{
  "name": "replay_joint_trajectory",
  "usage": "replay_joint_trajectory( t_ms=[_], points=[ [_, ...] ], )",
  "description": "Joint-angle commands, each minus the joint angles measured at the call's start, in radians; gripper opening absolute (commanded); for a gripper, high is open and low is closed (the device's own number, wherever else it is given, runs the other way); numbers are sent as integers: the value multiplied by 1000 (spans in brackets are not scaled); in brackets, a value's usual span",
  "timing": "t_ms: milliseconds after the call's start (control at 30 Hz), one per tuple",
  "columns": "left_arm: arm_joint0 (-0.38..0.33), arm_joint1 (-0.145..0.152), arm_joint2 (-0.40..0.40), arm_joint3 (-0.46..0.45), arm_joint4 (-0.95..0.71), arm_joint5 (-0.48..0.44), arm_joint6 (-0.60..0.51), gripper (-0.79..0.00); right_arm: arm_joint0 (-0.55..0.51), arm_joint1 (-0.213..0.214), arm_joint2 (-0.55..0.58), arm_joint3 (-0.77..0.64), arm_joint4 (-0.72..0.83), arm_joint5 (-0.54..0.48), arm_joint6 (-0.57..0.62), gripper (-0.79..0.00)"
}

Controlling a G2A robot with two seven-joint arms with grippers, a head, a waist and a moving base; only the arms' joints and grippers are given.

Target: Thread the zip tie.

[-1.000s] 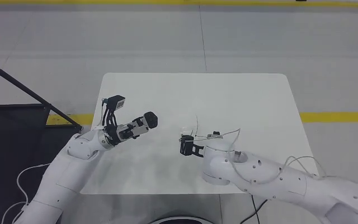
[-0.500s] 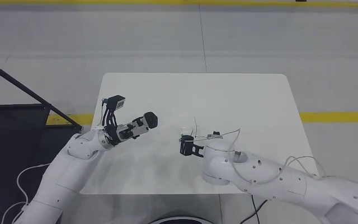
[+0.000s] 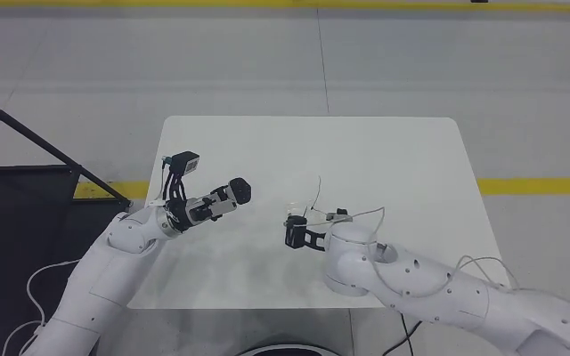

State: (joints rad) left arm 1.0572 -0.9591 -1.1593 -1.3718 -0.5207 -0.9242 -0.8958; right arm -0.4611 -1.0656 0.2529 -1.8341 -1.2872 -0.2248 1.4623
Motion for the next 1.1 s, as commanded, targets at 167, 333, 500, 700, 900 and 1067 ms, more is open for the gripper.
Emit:
replay_joint_trajectory(
  t_ms=[167,333,500,700,900,1067],
  points=[
    [0,0,0,0,0,0,0,0,-34,-4,28,-14,-33,-64,-18,-785],
    [0,0,0,0,0,0,0,0,-56,-11,36,-18,-50,-118,-6,-785],
    [0,0,0,0,0,0,0,0,-71,-22,47,-10,-58,-146,-13,-785],
    [0,0,0,0,0,0,0,0,-79,-30,52,1,-59,-171,-38,-674],
    [0,0,0,0,0,0,0,0,-82,-31,50,-3,-66,-174,-41,-573],
    [0,0,0,0,0,0,0,0,-80,-31,47,-11,-69,-169,-36,-566]
  ],
)
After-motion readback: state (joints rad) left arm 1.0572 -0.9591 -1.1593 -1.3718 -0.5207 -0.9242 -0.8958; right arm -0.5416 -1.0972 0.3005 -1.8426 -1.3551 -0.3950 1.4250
